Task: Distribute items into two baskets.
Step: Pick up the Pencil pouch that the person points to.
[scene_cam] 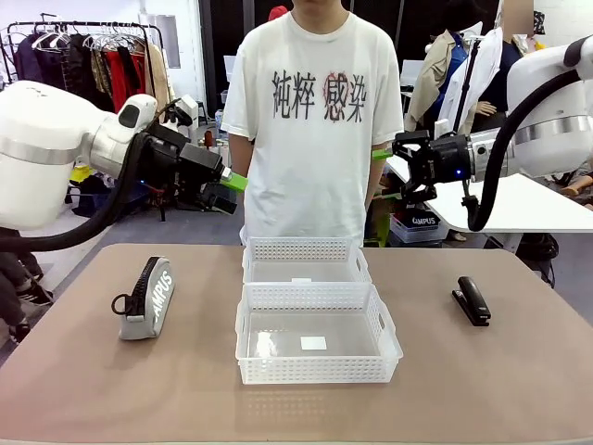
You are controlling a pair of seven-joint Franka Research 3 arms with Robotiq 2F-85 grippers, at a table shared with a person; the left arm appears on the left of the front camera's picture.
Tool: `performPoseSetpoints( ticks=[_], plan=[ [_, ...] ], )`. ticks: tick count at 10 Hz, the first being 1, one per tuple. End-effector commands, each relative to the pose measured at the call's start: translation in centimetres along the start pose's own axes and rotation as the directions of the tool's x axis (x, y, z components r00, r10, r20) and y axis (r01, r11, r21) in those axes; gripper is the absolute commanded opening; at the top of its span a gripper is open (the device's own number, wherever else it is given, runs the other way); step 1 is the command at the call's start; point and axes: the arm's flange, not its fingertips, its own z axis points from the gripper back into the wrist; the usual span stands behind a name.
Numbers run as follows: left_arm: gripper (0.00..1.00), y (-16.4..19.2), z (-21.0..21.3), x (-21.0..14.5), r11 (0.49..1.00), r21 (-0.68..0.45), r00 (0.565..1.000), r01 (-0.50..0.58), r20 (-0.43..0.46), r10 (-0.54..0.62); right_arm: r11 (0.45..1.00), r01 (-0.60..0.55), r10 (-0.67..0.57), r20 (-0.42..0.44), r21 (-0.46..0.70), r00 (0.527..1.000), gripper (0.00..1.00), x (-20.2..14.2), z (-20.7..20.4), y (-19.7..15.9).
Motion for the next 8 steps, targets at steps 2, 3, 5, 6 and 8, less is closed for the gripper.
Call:
performPoseSetpoints(
  ticks=[2,3,5,6,8],
  plan=[
    [1.00,-0.4,0.4,-0.1,0.999,0.039,0.999,0.032,-0.024,-0.031,1.000,0.000,0.000,0.000,0.000,1.000,1.00,0.0,0.0,0.0],
    [1.00,-0.4,0.4,-0.1,0.999,0.039,0.999,0.032,-0.024,-0.031,1.000,0.000,0.000,0.000,0.000,1.000,1.00,0.0,0.0,0.0],
    [1.00,0.5,-0.3,-0.6,1.000,0.015,1.000,-0.004,-0.022,0.005,1.000,-0.019,0.019,0.005,0.000,1.000,1.00,0.2,0.1,-0.1],
    [1.00,1.0,-0.6,0.2,0.986,-0.119,0.991,-0.117,-0.078,0.109,0.997,0.002,0.000,-0.027,0.075,1.000,1.00,0.8,-0.2,0.0],
    [1.00,2.4,-0.6,1.8,0.926,-0.295,0.972,-0.235,-0.096,0.216,0.987,0.070,-0.058,-0.085,0.148,0.995,1.00,1.7,-0.2,0.4]
  ],
)
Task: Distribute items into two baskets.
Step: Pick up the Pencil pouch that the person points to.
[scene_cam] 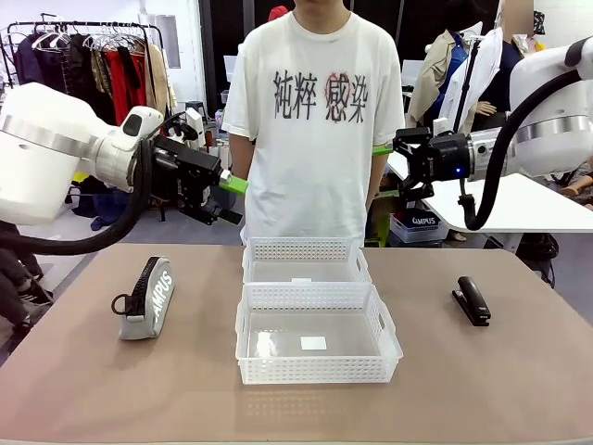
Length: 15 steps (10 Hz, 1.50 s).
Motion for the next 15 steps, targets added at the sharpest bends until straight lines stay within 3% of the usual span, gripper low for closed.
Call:
performPoseSetpoints(
  ticks=[1,5,9,13,15],
  plan=[
    [1.00,1.2,1.0,2.9,0.968,-0.185,0.984,-0.171,0.014,0.176,0.988,0.114,-0.111,-0.032,0.104,0.993,1.00,1.8,0.4,0.7],
    [1.00,2.4,2.3,5.6,0.918,-0.311,0.967,-0.244,-0.008,0.254,0.975,0.178,-0.173,-0.045,0.131,0.984,1.00,3.9,1.8,2.4],
    [1.00,2.5,4.7,7.2,0.903,-0.310,0.953,-0.297,-0.042,0.299,0.966,0.221,-0.213,-0.075,0.133,0.974,1.00,5.4,3.1,3.3],
    [1.00,1.1,7.0,7.6,0.888,-0.237,0.898,-0.394,0.106,0.427,0.968,0.216,-0.202,-0.110,0.127,0.973,1.00,5.4,4.1,4.3],
    [1.00,1.2,6.9,7.5,0.876,-0.185,0.870,-0.446,0.138,0.473,0.970,0.214,-0.198,-0.132,0.115,0.971,1.00,5.2,4.2,4.6]
  ],
)
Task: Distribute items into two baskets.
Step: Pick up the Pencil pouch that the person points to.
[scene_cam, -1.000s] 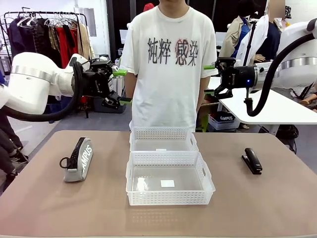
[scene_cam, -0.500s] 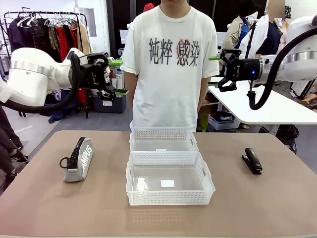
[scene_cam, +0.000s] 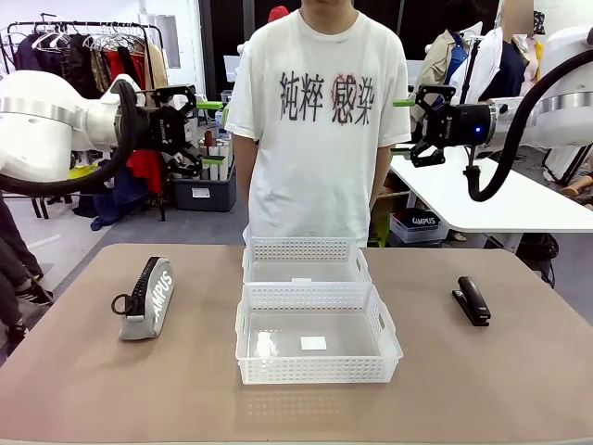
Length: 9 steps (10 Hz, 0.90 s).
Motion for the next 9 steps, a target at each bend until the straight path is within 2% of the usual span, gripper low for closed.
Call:
performPoseSetpoints(
  ticks=[1,2,3,6,7,9],
  plan=[
    [1.00,-0.3,-0.7,-0.7,0.999,0.003,0.998,-0.040,0.054,0.040,0.999,0.020,-0.021,-0.036,-0.025,0.999,1.00,0.1,0.5,0.9],
    [1.00,-0.6,-0.3,-0.7,0.998,0.018,0.993,-0.056,0.106,0.054,1.000,0.016,-0.017,-0.048,-0.021,0.999,1.00,0.2,0.7,1.0],
    [1.00,-0.9,-0.3,-1.0,0.999,0.025,0.992,-0.047,0.122,0.044,0.999,0.009,-0.011,-0.060,-0.030,0.998,1.00,0.2,0.8,1.0],
    [1.00,-1.2,-0.2,-1.8,1.000,-0.010,0.993,-0.001,0.120,0.002,0.999,0.028,-0.030,-0.099,-0.025,0.995,1.00,0.6,1.2,0.2],
    [1.00,-0.9,0.3,-0.7,0.999,0.033,0.994,-0.024,0.106,0.021,0.999,0.011,-0.015,-0.107,-0.032,0.994,1.00,0.7,1.3,-0.1],
    [1.00,-0.9,0.3,-0.7,0.999,0.033,0.994,-0.024,0.106,0.021,1.000,-0.003,0.001,-0.072,-0.022,0.997,1.00,-0.3,0.7,-0.3]
  ],
)
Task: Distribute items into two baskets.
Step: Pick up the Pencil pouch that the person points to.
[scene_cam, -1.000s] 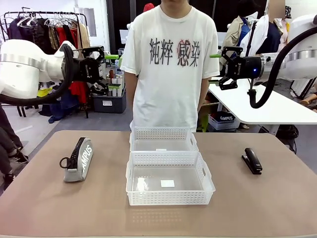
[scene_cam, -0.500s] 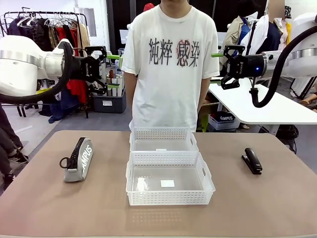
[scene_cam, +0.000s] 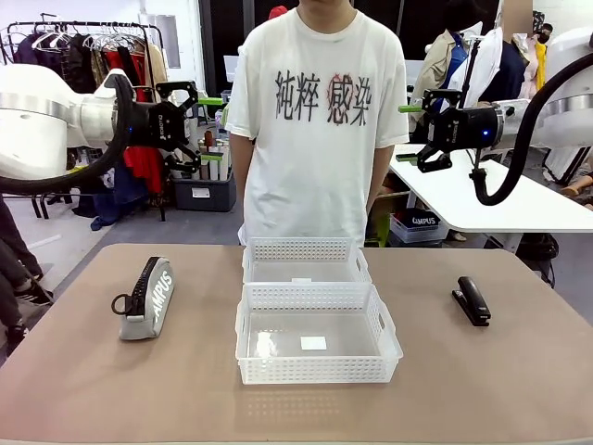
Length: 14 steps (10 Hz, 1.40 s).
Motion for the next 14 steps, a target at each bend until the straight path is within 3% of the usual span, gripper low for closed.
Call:
performPoseSetpoints(
  ticks=[1,14],
  plan=[
    [1.00,-0.15,0.05,0.18,1.000,0.009,1.000,0.004,-0.004,-0.004,1.000,-0.008,0.008,0.009,-0.002,1.000,1.00,-0.11,-0.10,0.48],
    [1.00,-0.15,0.05,0.18,1.000,0.009,1.000,0.004,-0.004,-0.004,1.000,-0.008,0.008,0.009,-0.002,1.000,1.00,-0.11,-0.10,0.48]
  ],
)
